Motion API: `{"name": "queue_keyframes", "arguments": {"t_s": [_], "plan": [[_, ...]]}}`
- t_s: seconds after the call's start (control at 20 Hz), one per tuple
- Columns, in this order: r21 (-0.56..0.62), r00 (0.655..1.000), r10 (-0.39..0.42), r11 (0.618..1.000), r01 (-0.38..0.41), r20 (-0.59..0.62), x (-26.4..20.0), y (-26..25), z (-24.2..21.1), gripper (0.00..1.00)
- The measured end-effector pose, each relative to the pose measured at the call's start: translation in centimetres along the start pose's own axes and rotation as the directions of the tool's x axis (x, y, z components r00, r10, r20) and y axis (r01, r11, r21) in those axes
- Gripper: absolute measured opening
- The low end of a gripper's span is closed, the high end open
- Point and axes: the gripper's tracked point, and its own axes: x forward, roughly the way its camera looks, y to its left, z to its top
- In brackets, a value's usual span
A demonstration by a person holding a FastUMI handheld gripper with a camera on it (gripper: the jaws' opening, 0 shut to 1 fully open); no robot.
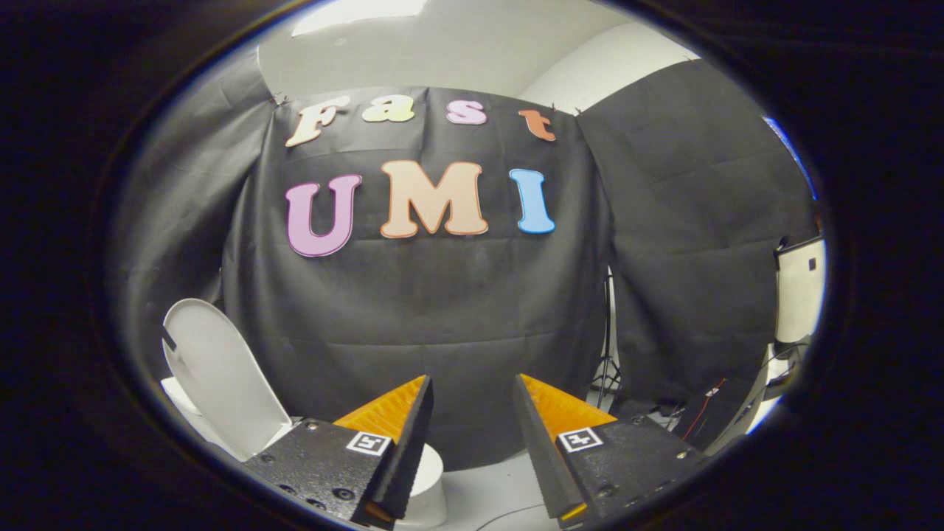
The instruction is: Open the toilet lid.
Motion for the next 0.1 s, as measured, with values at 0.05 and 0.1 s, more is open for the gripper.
{"name": "queue_keyframes", "arguments": {"t_s": [0.05,0.1], "plan": [[0.006,1.0,0.003,1.0,-0.003,-0.002,0.04,-0.05,-0.17,0.68],[0.01,1.0,0.004,1.0,-0.004,-0.005,-0.01,-0.08,-0.39,0.68]]}}
